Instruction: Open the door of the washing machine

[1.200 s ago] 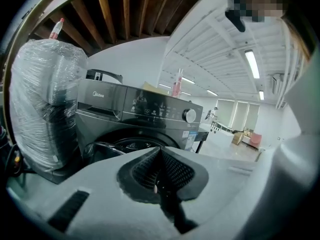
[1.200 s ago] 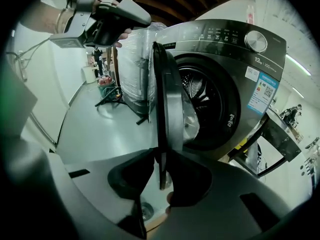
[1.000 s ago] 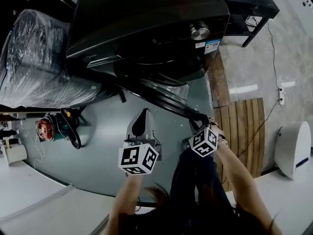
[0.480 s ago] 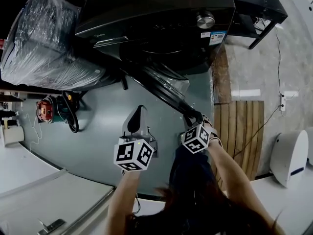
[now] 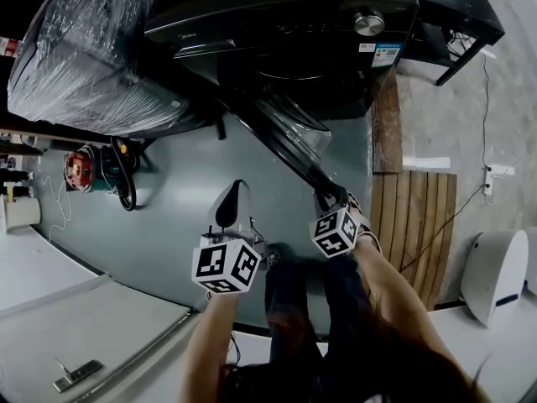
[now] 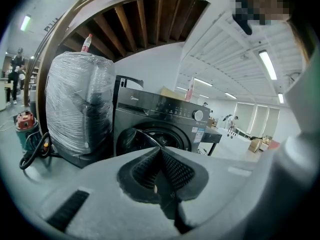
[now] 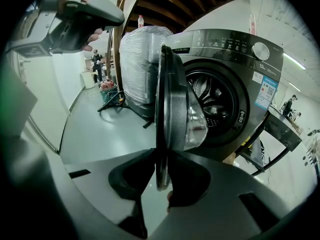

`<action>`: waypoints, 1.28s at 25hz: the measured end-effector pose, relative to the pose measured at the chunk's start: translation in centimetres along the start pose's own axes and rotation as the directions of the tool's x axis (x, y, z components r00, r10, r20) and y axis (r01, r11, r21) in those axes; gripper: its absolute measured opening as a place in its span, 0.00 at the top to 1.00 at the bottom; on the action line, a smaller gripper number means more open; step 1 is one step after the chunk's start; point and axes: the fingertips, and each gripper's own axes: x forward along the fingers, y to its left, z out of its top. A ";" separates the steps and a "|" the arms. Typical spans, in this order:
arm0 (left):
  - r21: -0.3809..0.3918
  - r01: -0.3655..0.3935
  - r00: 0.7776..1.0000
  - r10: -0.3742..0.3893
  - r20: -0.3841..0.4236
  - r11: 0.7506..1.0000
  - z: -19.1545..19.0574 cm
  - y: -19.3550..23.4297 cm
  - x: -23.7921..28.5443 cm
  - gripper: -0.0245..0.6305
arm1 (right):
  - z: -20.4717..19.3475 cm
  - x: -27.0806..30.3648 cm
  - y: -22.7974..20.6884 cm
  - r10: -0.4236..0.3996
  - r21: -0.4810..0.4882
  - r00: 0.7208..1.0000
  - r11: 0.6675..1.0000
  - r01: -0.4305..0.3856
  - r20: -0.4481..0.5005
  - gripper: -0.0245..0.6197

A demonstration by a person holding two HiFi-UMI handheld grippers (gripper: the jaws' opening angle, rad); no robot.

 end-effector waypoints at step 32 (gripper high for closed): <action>0.006 0.104 0.994 -0.104 -0.024 0.995 -1.3 9.3 -7.3 0.94 | 2.3 1.1 13.5 -0.081 0.156 0.996 0.984 0.088 -0.048 0.85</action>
